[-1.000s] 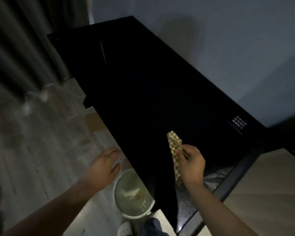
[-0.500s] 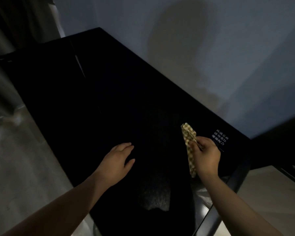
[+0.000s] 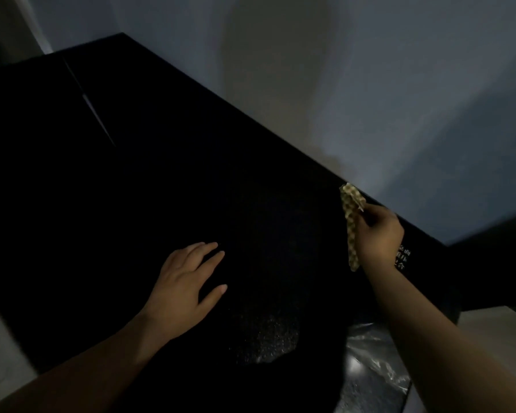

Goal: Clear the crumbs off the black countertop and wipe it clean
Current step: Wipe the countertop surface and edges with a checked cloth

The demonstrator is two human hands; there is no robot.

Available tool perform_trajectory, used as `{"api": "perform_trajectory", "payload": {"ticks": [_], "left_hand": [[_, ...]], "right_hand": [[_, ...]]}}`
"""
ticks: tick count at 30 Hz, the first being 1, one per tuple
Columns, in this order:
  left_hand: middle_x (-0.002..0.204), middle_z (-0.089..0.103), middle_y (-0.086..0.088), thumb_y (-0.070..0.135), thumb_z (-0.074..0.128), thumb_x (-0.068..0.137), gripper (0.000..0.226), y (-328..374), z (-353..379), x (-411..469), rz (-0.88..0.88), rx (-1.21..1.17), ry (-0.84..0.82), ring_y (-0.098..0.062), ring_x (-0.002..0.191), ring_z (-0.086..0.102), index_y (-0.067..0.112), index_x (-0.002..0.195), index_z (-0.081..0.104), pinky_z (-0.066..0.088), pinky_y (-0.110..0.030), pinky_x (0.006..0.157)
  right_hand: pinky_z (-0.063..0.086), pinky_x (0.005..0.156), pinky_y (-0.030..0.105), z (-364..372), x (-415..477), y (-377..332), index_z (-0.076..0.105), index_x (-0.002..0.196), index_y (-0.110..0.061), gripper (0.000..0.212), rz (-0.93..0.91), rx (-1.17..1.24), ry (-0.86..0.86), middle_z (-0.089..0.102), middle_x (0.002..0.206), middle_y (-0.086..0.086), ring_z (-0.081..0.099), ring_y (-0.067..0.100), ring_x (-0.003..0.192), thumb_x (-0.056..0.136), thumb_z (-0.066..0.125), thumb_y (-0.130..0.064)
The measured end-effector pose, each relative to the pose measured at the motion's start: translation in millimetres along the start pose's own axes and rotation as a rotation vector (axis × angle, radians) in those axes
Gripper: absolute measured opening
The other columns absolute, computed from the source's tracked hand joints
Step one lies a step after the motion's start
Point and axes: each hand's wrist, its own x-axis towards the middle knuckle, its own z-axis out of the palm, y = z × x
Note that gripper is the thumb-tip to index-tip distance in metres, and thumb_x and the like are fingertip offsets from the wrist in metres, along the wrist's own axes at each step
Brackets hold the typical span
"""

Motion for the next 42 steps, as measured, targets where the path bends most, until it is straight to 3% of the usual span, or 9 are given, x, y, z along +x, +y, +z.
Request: {"api": "perform_trajectory", "payload": {"ticks": [6,11,14,18,23,29,34,37,42], "left_hand": [[0.147,0.037,0.006,0.058,0.038,0.087,0.062,-8,8,0,0.004,-0.053,0.024,-0.013,0.137,0.027,0.024,0.137,0.047,0.017,-0.038,0.110],[0.146,0.039,0.005,0.059,0.039,0.086,0.062,-10,11,1,0.012,-0.071,0.045,-0.013,0.137,0.027,0.024,0.136,0.049,0.018,-0.038,0.111],[0.146,0.040,0.004,0.058,0.040,0.086,0.061,-11,11,3,0.016,-0.059,0.038,-0.014,0.137,0.028,0.023,0.135,0.050,0.016,-0.035,0.112],[0.145,0.042,0.002,0.058,0.038,0.086,0.063,-10,8,3,0.013,-0.060,0.023,-0.015,0.136,0.029,0.021,0.134,0.052,0.018,-0.037,0.110],[0.142,0.045,-0.001,0.064,0.024,0.090,0.070,-7,4,5,0.024,-0.078,0.027,-0.016,0.134,0.030,0.017,0.132,0.054,0.021,-0.037,0.108],[0.140,0.047,0.000,0.063,0.028,0.090,0.067,-5,3,6,0.001,-0.104,0.040,-0.015,0.133,0.032,0.017,0.130,0.056,0.023,-0.038,0.108],[0.141,0.046,0.002,0.057,0.043,0.086,0.060,-6,4,7,0.006,-0.066,0.036,-0.014,0.134,0.033,0.019,0.131,0.055,0.020,-0.033,0.109],[0.142,0.046,0.002,0.057,0.043,0.086,0.060,-8,5,6,0.003,-0.063,0.023,-0.016,0.134,0.034,0.019,0.131,0.055,0.023,-0.038,0.108],[0.142,0.046,0.002,0.060,0.036,0.089,0.061,-8,4,6,-0.007,-0.062,0.002,-0.014,0.134,0.032,0.019,0.131,0.055,0.017,-0.033,0.111]], "right_hand": [[0.044,0.077,0.031,16,27,8,0.071,0.095,0.000,0.018,-0.099,-0.192,0.045,0.067,0.094,0.021,0.062,0.036,0.087,0.087,0.058,-0.010],[0.052,0.080,0.041,28,53,19,0.071,0.098,-0.006,0.027,0.024,-0.220,0.020,0.069,0.095,0.021,0.065,0.039,0.088,0.091,0.056,-0.026],[0.049,0.085,0.035,35,51,16,0.072,0.102,-0.004,0.023,-0.007,-0.188,-0.030,0.070,0.102,0.019,0.065,0.035,0.096,0.088,0.063,-0.020],[0.043,0.082,0.023,40,-10,0,0.074,0.096,-0.001,0.019,-0.265,-0.091,-0.148,0.070,0.100,0.016,0.063,0.031,0.093,0.079,0.067,0.004],[0.037,0.089,0.007,35,-73,-8,0.073,0.104,-0.014,0.030,-0.326,0.005,-0.353,0.065,0.106,-0.005,0.055,0.011,0.098,0.079,0.069,0.002],[0.047,0.084,0.032,32,23,-7,0.073,0.097,-0.002,0.019,-0.246,-0.102,-0.047,0.069,0.101,0.014,0.063,0.032,0.092,0.080,0.065,-0.001],[0.044,0.092,0.035,54,54,1,0.071,0.105,0.001,0.023,-0.109,-0.228,-0.109,0.065,0.110,0.020,0.059,0.039,0.101,0.085,0.059,-0.002],[0.042,0.083,0.027,61,8,-8,0.073,0.097,-0.002,0.024,-0.273,-0.151,-0.184,0.065,0.105,0.014,0.056,0.032,0.096,0.079,0.061,0.008],[0.032,0.084,0.001,48,-67,-16,0.072,0.107,-0.013,0.031,-0.358,-0.042,-0.338,0.062,0.105,-0.002,0.050,0.011,0.096,0.080,0.069,0.001]]}}
